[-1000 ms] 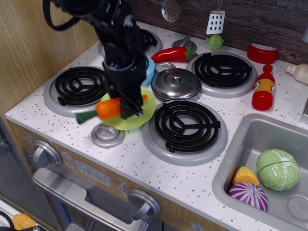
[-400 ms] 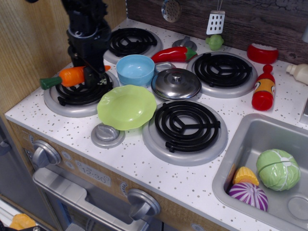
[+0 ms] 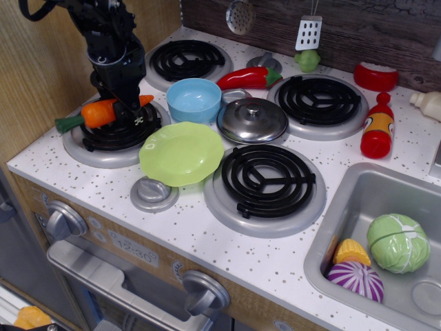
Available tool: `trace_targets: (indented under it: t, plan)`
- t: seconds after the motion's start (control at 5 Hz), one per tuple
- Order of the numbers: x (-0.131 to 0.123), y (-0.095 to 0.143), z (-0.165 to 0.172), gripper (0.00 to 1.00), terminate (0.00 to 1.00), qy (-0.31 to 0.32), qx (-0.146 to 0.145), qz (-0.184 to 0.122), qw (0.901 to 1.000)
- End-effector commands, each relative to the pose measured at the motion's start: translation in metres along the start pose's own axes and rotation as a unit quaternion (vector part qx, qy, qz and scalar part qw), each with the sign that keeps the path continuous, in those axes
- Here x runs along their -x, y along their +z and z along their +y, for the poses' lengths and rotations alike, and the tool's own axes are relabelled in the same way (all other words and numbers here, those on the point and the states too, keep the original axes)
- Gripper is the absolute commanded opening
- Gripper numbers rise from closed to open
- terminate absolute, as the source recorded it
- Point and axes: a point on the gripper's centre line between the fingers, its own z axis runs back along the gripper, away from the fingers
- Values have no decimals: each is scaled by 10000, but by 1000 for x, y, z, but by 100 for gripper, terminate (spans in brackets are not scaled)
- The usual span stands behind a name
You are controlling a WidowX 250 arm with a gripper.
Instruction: Take carrot off plate
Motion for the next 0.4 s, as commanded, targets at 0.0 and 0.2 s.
trace_targets:
  t: [0.0, 0.2]
  plan:
    - [-8, 8, 8, 100, 0, -82, -147, -128, 9998]
    - [-8, 8, 8, 100, 100, -82, -147, -128, 9998]
